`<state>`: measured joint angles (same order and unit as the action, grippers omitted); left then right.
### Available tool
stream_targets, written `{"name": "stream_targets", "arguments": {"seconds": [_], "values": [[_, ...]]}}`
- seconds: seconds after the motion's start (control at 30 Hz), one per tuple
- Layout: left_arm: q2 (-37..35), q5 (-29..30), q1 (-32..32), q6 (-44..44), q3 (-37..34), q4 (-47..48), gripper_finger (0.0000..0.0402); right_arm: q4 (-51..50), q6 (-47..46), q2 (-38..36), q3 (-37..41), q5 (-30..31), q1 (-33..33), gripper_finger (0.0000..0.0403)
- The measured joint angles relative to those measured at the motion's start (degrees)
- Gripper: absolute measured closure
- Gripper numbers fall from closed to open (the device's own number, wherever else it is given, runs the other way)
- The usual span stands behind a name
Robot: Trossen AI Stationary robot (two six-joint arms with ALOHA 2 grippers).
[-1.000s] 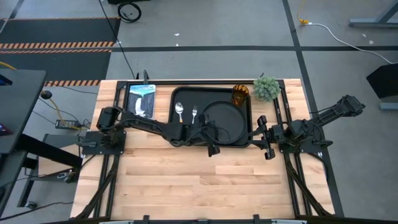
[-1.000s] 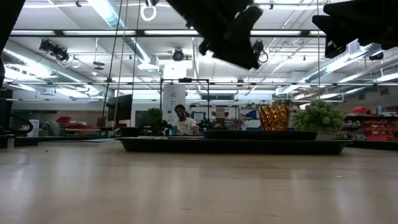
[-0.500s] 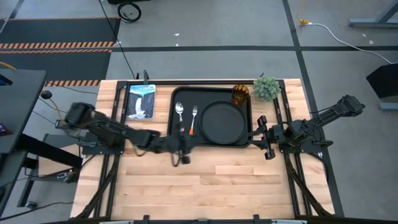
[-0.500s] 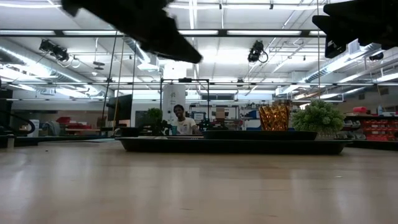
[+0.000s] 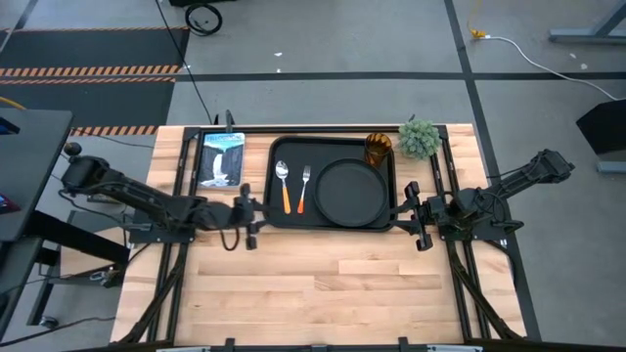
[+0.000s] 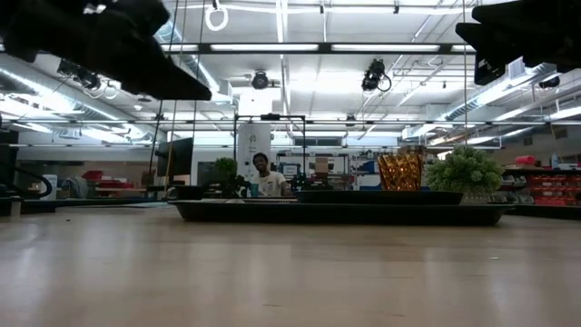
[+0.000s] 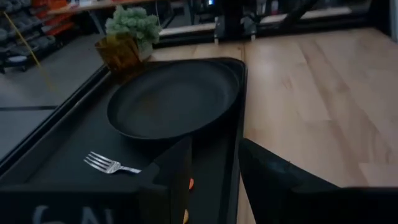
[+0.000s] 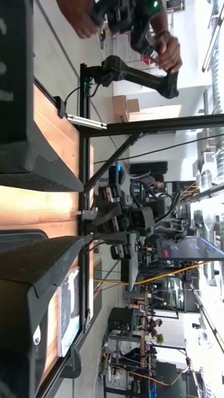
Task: Pick and place plate/cup/fork/spoon on tray
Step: Return to Home Position
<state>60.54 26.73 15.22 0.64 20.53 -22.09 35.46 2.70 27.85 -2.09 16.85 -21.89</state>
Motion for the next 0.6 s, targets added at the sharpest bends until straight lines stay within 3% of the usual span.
{"name": "stream_targets", "arguments": {"seconds": [0.4, 0.6], "values": [[-19.4, -0.1, 0.0, 0.1, -14.9, -4.4, 0.026, 0.0, 0.0, 0.0, 0.0, 0.0, 0.0, 0.0271], [-30.5, -5.0, -0.3, 0.0, -20.0, -0.5, 0.026, 0.0, 0.0, 0.0, 0.0, 0.0, 0.0, 0.0271]]}}
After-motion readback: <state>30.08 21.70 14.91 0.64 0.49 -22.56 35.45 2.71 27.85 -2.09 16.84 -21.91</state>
